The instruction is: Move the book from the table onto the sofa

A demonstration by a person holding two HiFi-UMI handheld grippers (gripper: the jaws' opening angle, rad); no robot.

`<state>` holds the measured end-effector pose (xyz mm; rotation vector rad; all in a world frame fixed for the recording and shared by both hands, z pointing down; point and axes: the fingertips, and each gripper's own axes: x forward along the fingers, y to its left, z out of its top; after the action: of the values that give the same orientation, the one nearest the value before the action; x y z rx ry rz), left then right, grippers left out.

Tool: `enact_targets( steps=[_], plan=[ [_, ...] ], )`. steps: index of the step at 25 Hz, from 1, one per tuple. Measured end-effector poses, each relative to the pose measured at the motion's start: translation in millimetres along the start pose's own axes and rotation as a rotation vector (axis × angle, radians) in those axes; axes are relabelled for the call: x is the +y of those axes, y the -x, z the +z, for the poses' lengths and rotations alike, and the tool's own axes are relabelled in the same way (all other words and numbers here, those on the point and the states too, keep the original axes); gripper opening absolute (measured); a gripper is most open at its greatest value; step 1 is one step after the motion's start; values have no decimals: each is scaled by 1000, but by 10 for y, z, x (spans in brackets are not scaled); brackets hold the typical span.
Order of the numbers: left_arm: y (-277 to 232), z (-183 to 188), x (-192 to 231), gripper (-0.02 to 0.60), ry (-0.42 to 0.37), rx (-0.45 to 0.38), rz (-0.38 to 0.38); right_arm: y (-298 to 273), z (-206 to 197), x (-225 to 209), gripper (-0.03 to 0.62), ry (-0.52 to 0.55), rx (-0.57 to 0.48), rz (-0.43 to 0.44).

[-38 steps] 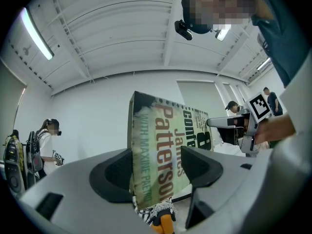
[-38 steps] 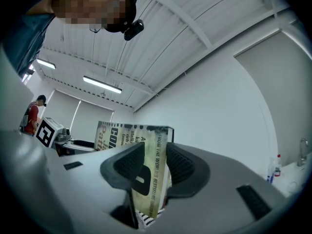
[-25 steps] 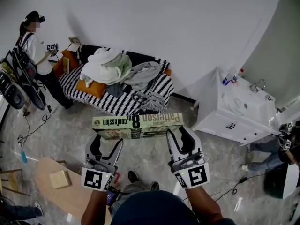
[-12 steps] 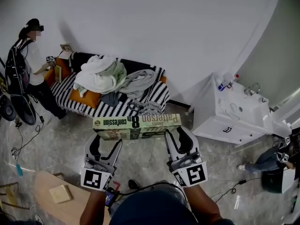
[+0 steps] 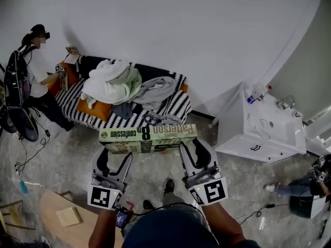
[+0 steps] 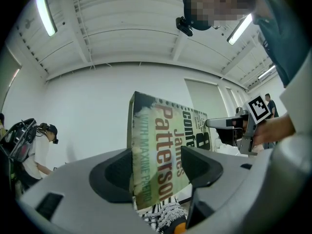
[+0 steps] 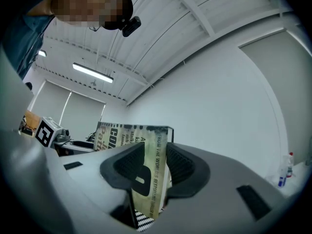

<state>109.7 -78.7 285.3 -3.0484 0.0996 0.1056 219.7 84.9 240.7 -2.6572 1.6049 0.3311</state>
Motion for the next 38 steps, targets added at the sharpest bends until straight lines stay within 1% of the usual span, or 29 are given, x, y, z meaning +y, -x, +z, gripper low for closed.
enact_targets(
  steps=[3,8,10,13,18,23,27,29,38],
  plan=[
    [-222,-33,47,290,-3,11,15,-193,-77,-187,150,-10,0,16],
    [-860,-51,108,290,0,42,46,-642,-217,-737,150,-43,12,46],
    [-1019,-73,106,290,-2,45,57,-758,-270,-886,150,-47,14,58],
    [-1061,-130,124,290,-7,46,83,-827,-322,-920,150,-44,-8,84],
    [-1152,-163,166,290,-33,13,123,-933,-412,-988,149,-36,-28,120],
    [-1285,-269,243,290,-33,15,118,-1081,-531,-1059,149,-40,-29,119],
    [-1580,-266,471,290,-19,35,95,-1399,-578,-1182,149,-49,-1,97],
    [-1685,-268,572,290,-11,32,76,-1506,-602,-1198,149,-47,11,83],
    [-1951,-421,1154,290,16,42,17,-2018,-712,-1074,149,-14,29,22]
  ],
)
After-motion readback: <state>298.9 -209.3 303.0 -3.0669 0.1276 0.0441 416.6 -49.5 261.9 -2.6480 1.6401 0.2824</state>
